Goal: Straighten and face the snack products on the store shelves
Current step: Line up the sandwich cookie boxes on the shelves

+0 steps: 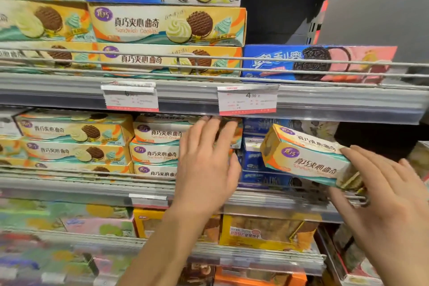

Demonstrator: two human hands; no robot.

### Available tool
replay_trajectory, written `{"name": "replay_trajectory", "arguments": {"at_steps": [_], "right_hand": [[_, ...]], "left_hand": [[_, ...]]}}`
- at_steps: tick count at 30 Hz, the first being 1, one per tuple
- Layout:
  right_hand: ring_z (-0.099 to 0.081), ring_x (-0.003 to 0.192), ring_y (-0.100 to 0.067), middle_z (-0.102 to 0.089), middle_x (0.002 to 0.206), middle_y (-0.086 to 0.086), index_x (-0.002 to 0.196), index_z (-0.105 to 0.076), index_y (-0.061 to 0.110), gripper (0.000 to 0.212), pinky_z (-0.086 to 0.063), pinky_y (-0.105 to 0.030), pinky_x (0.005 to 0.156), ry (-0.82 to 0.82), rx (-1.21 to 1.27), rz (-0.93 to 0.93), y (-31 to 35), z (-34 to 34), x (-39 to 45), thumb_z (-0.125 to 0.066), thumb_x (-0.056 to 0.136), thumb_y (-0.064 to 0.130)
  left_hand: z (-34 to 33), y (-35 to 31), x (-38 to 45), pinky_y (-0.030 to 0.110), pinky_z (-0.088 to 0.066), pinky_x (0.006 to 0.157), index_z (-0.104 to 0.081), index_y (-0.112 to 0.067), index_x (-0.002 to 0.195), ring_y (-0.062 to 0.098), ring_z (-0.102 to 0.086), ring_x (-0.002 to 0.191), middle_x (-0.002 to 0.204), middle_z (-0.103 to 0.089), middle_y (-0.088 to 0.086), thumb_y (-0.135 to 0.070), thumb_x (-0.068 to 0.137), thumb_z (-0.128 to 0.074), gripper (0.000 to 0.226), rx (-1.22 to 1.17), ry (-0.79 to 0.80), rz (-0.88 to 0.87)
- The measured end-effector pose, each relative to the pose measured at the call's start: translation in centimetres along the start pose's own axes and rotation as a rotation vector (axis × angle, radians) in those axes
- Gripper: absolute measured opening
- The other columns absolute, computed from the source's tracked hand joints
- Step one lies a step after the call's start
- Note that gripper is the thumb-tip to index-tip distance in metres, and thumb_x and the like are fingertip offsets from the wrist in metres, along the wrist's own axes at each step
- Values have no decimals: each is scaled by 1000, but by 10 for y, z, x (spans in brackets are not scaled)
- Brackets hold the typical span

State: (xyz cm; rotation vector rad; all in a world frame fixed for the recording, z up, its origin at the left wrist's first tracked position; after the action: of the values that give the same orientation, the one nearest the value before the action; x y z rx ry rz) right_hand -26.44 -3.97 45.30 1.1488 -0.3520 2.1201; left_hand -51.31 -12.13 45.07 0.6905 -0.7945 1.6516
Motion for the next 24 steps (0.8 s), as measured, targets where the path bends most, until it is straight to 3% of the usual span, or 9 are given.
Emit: {"name": "replay_trajectory", "arguments": {"at_steps": [5, 9, 14, 17, 19, 21, 24], "right_hand": [[-62, 116, -39, -64, 134, -11, 133, -63, 7, 59, -36, -59, 111, 13, 45, -14, -18, -3, -9, -56, 83, 39], [-60, 117, -37, -64, 134, -10, 134, -62, 9, 61, -36, -58, 110, 32, 49, -44, -28, -2, -11, -56, 83, 41], [-62, 116, -37, -66, 131, -9, 134, -62, 12, 65, -41, -63, 106, 32, 74, -55, -27, -4, -10, -84, 74, 19], [-63, 114, -37, -67, 130, -9, 133, -63, 12, 75, -40, -62, 106, 33, 100, -68, -29, -8, -10, -91, 64, 17], [-63, 115, -36, -66, 130, -8, 133, -62, 14, 61, -40, -60, 108, 15, 127, -62, -25, -7, -9, -78, 76, 27], [-61, 115, -35, -66, 129, -7, 134, -61, 15, 61, -38, -58, 109, 44, 161, -82, -22, -9, -13, -66, 77, 36], [-58, 109, -31, -68, 120, -9, 132, -58, 15, 60, -39, -52, 106, 25, 247, -117, -10, -7, -17, -67, 77, 37]], "left_hand": [[-17, 17, 5, 55, -31, 115, -51, -22, 135, 33, -47, 128, 132, -56, 3, -39, 91, -52, 47, 238, 182, 3], [-9, 25, 9, 57, -32, 114, -53, -24, 136, 30, -49, 126, 130, -58, 1, -41, 91, -48, 49, 293, 215, 14], [-2, 18, 14, 55, -38, 110, -58, -23, 130, 29, -54, 115, 122, -62, 2, -42, 90, -45, 47, 273, 206, 0], [14, 6, 11, 48, -42, 109, -66, -20, 125, 24, -59, 115, 122, -66, -1, -33, 92, -50, 39, 156, 54, -60], [34, -7, 9, 41, -47, 103, -75, -18, 111, 19, -66, 107, 112, -73, -5, -23, 91, -54, 29, 25, -75, -129], [54, -18, 8, 39, -51, 92, -79, -16, 99, 19, -70, 95, 100, -76, -4, -15, 89, -58, 23, -34, -156, -222], [94, -19, 17, 38, -52, 85, -79, -11, 95, 21, -69, 90, 94, -76, 0, -12, 90, -57, 22, -42, -309, -289]]}}
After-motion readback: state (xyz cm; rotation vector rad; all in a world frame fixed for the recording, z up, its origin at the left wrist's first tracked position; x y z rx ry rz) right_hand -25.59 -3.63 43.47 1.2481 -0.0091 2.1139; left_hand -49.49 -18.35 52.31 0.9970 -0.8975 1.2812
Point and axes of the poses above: each hand's wrist, its own x-axis towards the middle knuckle, its own z-axis out of the back of the hand, y = z × x, the point moved 9 cm from there along x, towards the middle knuckle
